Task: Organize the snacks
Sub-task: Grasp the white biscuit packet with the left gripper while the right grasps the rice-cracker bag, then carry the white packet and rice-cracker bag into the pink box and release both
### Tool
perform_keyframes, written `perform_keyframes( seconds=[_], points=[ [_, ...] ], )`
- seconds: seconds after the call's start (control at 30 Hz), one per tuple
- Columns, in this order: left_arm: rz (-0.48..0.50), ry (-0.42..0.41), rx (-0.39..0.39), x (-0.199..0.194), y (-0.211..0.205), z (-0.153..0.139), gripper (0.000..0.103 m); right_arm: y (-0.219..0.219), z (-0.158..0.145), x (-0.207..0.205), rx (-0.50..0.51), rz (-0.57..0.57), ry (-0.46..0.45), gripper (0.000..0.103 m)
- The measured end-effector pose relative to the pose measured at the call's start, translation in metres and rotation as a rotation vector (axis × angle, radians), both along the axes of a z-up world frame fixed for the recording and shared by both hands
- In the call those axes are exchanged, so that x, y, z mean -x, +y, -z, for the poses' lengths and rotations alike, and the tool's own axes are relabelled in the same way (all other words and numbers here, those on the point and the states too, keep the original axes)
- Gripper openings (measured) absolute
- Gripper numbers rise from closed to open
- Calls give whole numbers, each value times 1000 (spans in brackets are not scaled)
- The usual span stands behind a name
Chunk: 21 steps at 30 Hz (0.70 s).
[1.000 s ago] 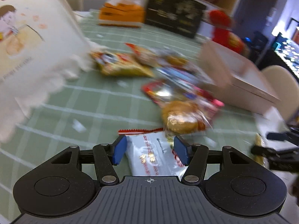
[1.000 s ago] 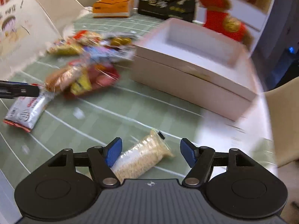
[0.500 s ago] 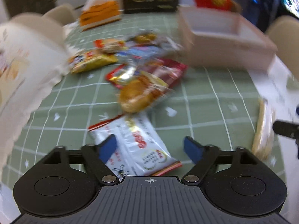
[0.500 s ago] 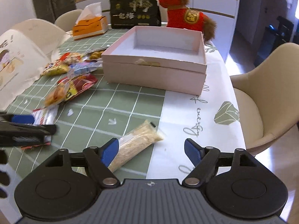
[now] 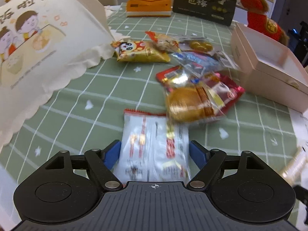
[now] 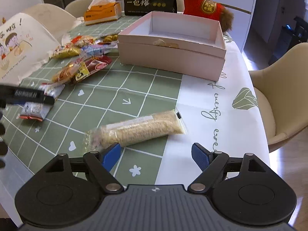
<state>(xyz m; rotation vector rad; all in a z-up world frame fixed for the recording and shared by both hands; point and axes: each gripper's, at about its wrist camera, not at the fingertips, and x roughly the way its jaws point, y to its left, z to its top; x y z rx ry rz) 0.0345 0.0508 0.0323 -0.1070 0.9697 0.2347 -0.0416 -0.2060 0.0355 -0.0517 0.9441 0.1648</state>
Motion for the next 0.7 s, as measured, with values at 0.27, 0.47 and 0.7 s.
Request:
perform_keyframes(
  seconds=[0.27,0.47,0.7],
  points=[
    [135,1,55,12,-1,5,82,-46,-53,-21,151,1,-199,81],
    [207,-11,68,30,-20,5,82,-91,-73,-18,214,144,-259,81],
    [242,-8,183,37,-34,-7,82,-69,-41,-6,148,18,-126,80]
  ],
)
